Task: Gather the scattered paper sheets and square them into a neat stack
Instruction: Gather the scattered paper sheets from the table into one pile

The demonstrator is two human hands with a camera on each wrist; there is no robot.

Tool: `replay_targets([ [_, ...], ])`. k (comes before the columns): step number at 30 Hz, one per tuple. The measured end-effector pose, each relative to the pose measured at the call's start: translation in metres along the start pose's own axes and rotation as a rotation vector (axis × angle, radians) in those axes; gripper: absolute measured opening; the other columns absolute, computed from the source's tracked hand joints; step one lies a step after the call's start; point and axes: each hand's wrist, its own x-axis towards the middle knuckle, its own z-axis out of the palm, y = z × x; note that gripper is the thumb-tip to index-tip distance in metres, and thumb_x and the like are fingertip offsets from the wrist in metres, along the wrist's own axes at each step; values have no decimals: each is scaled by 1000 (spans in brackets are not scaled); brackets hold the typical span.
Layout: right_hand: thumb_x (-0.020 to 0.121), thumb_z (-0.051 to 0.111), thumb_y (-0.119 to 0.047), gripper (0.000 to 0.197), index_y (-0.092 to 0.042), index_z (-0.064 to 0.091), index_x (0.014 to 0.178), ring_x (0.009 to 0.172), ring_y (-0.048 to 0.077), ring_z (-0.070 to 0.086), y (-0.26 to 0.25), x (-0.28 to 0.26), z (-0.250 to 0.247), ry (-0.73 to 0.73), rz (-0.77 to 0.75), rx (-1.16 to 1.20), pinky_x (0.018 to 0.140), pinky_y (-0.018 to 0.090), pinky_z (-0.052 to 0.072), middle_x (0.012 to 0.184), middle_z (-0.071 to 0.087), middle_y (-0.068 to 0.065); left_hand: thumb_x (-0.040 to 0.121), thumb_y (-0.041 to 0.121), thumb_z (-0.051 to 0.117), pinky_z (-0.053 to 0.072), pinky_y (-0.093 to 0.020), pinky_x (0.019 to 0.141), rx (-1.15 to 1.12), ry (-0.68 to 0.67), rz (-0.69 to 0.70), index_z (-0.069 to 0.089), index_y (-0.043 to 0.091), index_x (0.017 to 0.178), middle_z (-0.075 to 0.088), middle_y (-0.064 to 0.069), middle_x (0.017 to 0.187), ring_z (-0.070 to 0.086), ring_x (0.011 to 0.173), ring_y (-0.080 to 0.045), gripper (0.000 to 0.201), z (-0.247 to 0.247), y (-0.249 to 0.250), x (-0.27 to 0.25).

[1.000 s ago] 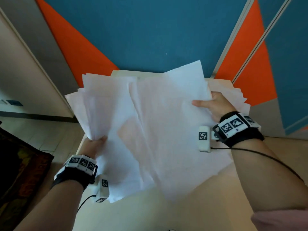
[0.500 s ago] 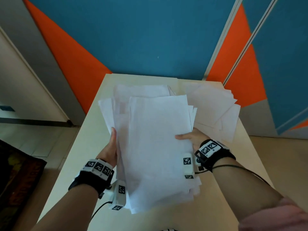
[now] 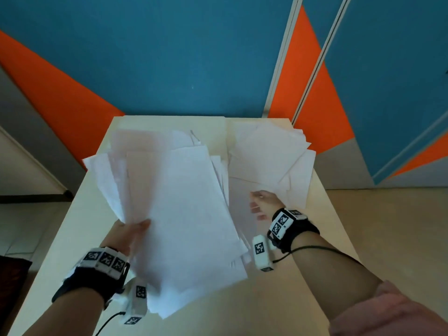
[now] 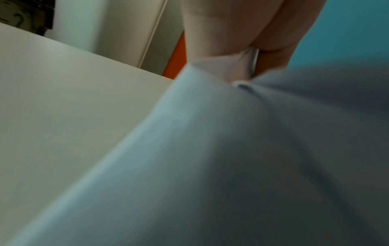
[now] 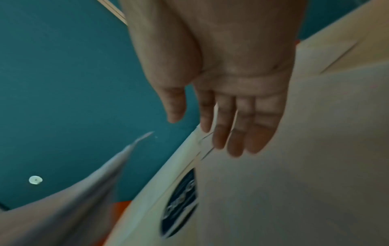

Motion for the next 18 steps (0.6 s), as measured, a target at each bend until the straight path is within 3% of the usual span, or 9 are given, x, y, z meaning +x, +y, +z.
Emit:
replay_targets([
  [2, 86, 61, -23, 36, -4, 61, 116, 92, 28, 61, 8, 17, -27, 161, 20, -209, 82, 35, 49, 109, 67, 15, 81, 0, 64, 54, -25, 44, -45, 21, -5, 60, -6, 87, 66, -2, 45, 63, 39, -15, 10, -4, 0, 9],
  [4, 87, 59, -18, 36, 3, 60, 116, 112, 32, 58, 10, 29, -50, 226, 68, -398, 96, 35, 44, 125, 61, 18, 81, 1, 63, 54, -25, 44, -75, 42, -10, 59, -3, 85, 66, 0, 44, 62, 38, -14, 6, -4, 1, 14],
  [6, 88, 57, -17, 36, 6, 59, 115, 115, 33, 56, 8, 42, -67, 272, 104, -419, 95, 34, 43, 128, 59, 20, 82, 0, 61, 52, -24, 39, -112, 47, -12, 58, 0, 80, 65, 0, 43, 61, 36, -13, 4, -2, 1, 16],
  [9, 88, 55, -24, 32, 3, 60, 106, 103, 33, 58, -1, 63, -82, 307, 113, -417, 85, 34, 44, 125, 59, 23, 83, 0, 60, 52, -23, 41, -122, 41, 5, 58, -4, 85, 64, -1, 43, 61, 37, -12, 5, 3, 0, 19],
  [14, 82, 56, -50, 69, -5, 43, 133, 128, 34, 43, -15, 96, -87, 374, 207, -349, 103, 46, 36, 141, 43, 17, 82, 2, 62, 57, -26, 52, -136, 50, 11, 59, -9, 102, 70, -6, 61, 66, 51, -20, 23, 5, 0, 37],
  [18, 76, 61, -58, 84, -5, 33, 135, 131, 37, 36, -19, 116, -78, 441, 277, -364, 104, 52, 32, 142, 34, 18, 83, 3, 61, 56, -26, 50, -159, 25, 10, 59, -4, 97, 69, -4, 58, 65, 47, -17, 16, 12, 3, 48],
])
